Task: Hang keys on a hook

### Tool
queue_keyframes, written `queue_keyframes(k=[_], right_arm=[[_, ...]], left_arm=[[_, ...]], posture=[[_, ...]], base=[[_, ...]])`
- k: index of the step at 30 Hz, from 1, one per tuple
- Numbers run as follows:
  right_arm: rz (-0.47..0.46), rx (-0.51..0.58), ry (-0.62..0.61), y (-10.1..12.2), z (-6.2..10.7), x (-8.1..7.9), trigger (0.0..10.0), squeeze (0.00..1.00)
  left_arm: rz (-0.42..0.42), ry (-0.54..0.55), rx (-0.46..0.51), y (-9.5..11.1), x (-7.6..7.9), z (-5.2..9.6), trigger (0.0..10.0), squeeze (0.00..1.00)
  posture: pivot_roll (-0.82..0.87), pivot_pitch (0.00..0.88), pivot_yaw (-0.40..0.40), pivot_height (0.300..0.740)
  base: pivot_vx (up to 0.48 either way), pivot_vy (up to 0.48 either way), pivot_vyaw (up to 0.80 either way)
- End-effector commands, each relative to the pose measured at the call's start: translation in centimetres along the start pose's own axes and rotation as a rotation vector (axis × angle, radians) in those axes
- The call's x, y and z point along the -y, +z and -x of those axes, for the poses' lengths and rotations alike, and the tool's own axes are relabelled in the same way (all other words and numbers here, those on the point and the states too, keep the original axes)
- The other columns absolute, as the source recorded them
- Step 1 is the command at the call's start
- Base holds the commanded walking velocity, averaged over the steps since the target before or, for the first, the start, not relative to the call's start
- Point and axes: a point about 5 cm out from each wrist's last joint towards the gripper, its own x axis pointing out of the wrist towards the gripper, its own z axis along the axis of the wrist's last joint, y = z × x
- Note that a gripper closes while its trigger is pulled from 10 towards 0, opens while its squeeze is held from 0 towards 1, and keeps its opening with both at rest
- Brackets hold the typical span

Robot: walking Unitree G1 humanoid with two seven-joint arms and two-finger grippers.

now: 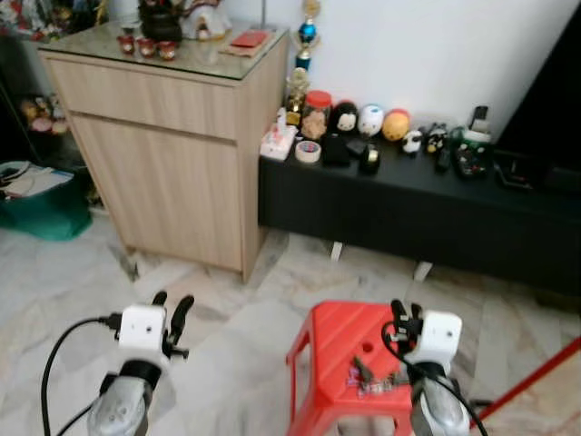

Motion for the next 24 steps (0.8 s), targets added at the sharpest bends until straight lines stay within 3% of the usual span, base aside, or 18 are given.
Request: queue_keyframes(k=[1,8,17,24], right_arm=[[-0.002,0.002,-0.021,0.3,-0.2,0.8,10.0,0.00],[0.025,0.024,0.040,1.6,-1.4,0.0,10.0,0.00],[0.098,-0.047,0.083,0.9,-1.7,-0.6,10.0,0.00],[0.103,-0.065,0.105,0.7,-1.9,-0.7,10.0,0.00]], left_arm=[[0.013,-0.017,-0.015,-0.3,0.6,0.1,10.0,0.00],[0.021,0.000,0.002,0.1,0.5,-0.2,10.0,0.00],[0.024,0.012,0.002,0.0,0.4,0.0,10.0,0.00],[0.039,0.012,-0.003,-0.1,0.7,0.1,10.0,0.00]], posture=[[0.08,0.000,-0.065,0.740],[0.08,0.000,-0.073,0.740],[0.09,0.000,-0.083,0.740],[0.09,0.000,-0.081,0.696]], base=[[0.000,0.000,0.00],[0.000,0.000,0.00],[0.000,0.000,0.00],[0.000,0.000,0.00]])
